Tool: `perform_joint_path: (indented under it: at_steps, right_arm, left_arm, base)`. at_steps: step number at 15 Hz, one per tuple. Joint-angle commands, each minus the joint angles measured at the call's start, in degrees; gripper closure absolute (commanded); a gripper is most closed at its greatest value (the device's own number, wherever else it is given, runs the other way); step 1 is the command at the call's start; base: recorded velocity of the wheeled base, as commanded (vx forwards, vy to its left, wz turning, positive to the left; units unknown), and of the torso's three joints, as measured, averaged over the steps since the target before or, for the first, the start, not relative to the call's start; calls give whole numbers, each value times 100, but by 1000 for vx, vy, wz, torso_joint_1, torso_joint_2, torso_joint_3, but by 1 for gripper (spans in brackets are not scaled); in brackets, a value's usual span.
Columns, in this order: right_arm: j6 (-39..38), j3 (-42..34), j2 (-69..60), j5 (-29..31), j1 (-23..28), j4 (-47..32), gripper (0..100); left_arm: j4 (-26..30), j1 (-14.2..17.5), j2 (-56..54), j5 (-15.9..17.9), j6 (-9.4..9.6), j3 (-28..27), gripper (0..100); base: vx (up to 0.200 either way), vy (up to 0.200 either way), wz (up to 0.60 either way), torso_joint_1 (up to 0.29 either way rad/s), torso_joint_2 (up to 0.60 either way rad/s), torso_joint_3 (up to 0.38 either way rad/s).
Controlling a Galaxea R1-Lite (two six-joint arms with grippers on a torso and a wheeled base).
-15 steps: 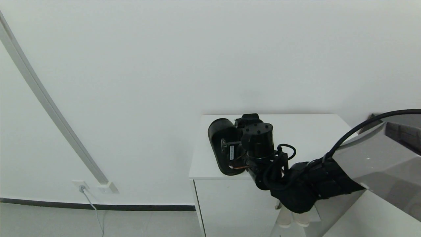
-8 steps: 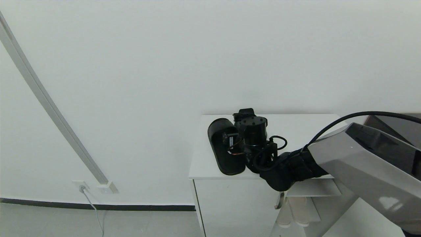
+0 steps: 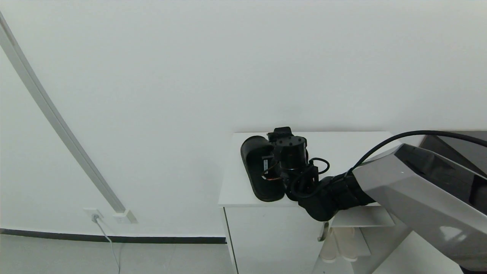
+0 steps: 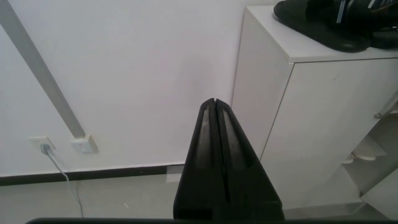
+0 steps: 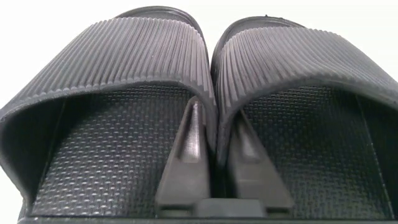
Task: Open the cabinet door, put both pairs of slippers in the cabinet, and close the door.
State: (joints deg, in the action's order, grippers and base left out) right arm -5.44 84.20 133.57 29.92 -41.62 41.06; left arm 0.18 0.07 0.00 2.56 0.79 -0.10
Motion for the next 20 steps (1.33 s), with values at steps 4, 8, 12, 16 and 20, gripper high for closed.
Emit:
perform_joint_path:
  at_steps: [4, 8, 12, 16, 20]
  right_arm:
    - [104, -97, -420, 5, -101, -45, 100]
    - [87, -1151, -1404, -100, -435, -72, 100]
    - [52, -2971, -3171, -495, -804, -36, 100]
    - [-72, -4421, -4357, -900, -874, -203, 100]
    - [-555, -4579, -4401, -1023, -953, -221, 100]
  left_arm:
    - [-1, 1, 0, -1, 0, 1, 100]
    - [-1, 1, 0, -1, 17, 1, 100]
    - [-1, 1, 0, 8, 26, 1, 100]
    - [-1, 1, 0, -1, 17, 1, 100]
    - [-1, 1, 0, 8, 17, 1, 100]
  base:
    - [0, 0, 0, 0, 0, 0]
    - [0, 0, 0, 0, 0, 0]
    - [0, 0, 0, 0, 0, 0]
    - [0, 0, 0, 0, 0, 0]
    - [0, 0, 0, 0, 0, 0]
